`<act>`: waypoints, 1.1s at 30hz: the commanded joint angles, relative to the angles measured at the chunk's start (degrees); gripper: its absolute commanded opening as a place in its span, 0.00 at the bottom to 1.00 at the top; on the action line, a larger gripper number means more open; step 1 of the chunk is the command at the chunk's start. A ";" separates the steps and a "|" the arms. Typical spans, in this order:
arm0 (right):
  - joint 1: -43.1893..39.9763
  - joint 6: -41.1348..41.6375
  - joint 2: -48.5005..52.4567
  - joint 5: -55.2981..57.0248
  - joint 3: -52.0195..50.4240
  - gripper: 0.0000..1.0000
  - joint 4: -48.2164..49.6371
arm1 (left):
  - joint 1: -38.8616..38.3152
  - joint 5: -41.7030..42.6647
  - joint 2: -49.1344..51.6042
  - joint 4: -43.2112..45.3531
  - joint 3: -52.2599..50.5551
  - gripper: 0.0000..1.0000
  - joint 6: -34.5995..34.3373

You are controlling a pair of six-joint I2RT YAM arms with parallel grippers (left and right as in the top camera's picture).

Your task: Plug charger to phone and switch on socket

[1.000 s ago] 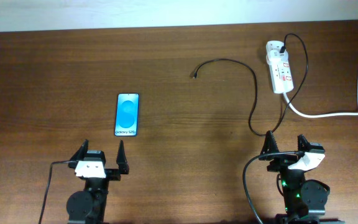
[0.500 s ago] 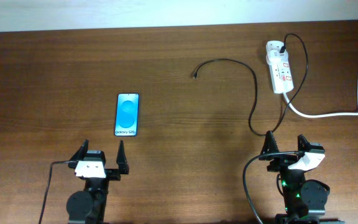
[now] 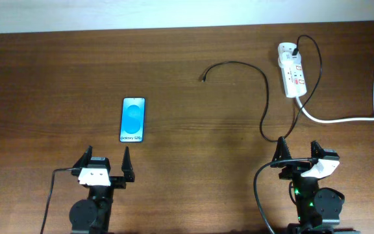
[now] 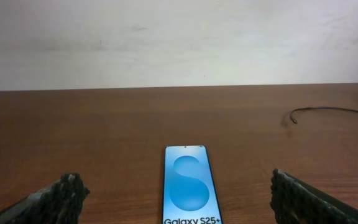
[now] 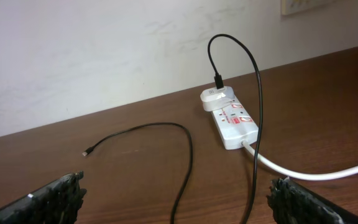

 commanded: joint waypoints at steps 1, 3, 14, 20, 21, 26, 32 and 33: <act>-0.24 0.20 0.09 0.63 -0.31 0.98 -0.33 | -0.28 1.16 -0.02 -0.48 -0.07 0.99 1.14; -0.24 0.20 0.09 0.63 -0.31 0.98 -0.33 | -0.28 1.16 -0.02 -0.48 -0.07 0.99 1.14; -0.24 0.20 0.09 0.63 -0.31 0.98 -0.33 | -0.28 1.16 -0.02 -0.48 -0.07 0.99 1.14; -0.24 0.20 0.09 0.63 -0.31 0.99 -0.33 | -0.28 1.40 -0.02 -0.46 -0.07 0.99 1.14; -0.24 0.20 0.09 0.63 -0.31 0.98 -0.33 | -0.28 2.14 -0.02 -0.24 -0.07 0.99 1.11; -0.24 0.20 0.09 0.63 -0.31 0.98 -0.33 | -0.28 7.30 -0.02 0.76 1.86 0.99 0.63; -0.24 0.20 0.09 0.61 -0.31 0.98 -0.33 | -0.28 9.16 -0.02 -7.02 9.77 0.99 0.26; -0.24 0.20 0.09 0.63 -0.31 0.99 -0.33 | -0.28 9.16 0.13 -8.68 12.07 0.99 0.26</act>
